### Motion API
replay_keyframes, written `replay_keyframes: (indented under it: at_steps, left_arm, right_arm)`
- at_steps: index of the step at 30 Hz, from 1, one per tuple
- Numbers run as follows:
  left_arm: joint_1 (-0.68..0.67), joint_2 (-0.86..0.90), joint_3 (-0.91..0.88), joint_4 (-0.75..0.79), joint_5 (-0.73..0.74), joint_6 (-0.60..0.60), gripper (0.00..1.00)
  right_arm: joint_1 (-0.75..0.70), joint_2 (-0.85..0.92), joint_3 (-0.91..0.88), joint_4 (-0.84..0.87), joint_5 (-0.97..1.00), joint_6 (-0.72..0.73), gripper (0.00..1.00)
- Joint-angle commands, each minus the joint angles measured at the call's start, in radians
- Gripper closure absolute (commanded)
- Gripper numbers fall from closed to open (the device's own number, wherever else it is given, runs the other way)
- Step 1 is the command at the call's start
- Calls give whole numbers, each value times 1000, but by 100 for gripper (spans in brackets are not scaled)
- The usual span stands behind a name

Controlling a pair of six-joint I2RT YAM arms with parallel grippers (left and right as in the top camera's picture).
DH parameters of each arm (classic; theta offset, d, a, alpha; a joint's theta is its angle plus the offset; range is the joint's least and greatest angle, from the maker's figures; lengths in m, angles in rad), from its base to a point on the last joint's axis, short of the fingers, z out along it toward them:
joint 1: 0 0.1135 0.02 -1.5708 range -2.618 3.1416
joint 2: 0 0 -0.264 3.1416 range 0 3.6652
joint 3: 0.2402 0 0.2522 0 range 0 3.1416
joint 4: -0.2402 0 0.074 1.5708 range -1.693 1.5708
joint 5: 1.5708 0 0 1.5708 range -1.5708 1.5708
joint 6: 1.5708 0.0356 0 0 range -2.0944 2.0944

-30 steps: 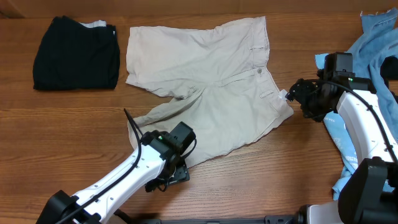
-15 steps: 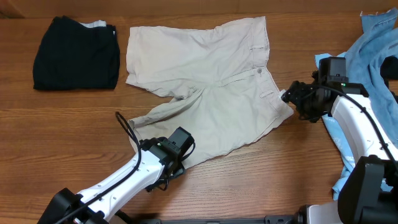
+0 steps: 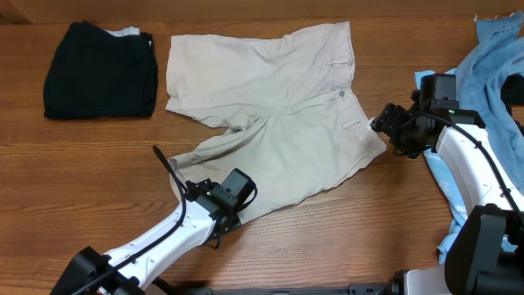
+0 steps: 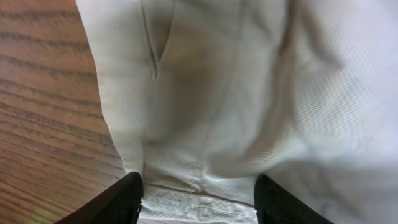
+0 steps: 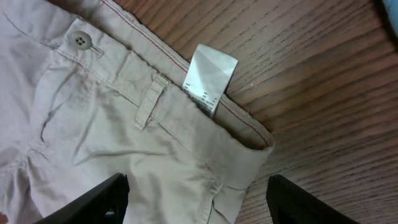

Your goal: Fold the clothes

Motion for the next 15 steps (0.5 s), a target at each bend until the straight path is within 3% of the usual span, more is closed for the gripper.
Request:
replay_keyframes:
  at_steps: [1,5,6,8,11,15]
  left_arm:
    - [-2,10,-45,18,30,18,39]
    - [-2,14,-87,82,37,18,38]
    - [-2,17,-94,95,37,18,42]
    - [-2,21,-103,108,39,18,69]
    - [-2,21,-103,101,43,18,96]
    - [-1,21,-101,72,54,10,96]
  right_arm:
    - [3,43,-6,2,2,5,25]
    - [3,85,-6,2,1,4,25]
    - [3,90,-6,0,-1,4,25]
    - [3,92,-6,-2,-1,4,25]
    - [3,92,-6,-6,-1,4,25]
    - [3,92,-11,-32,3,4,28]
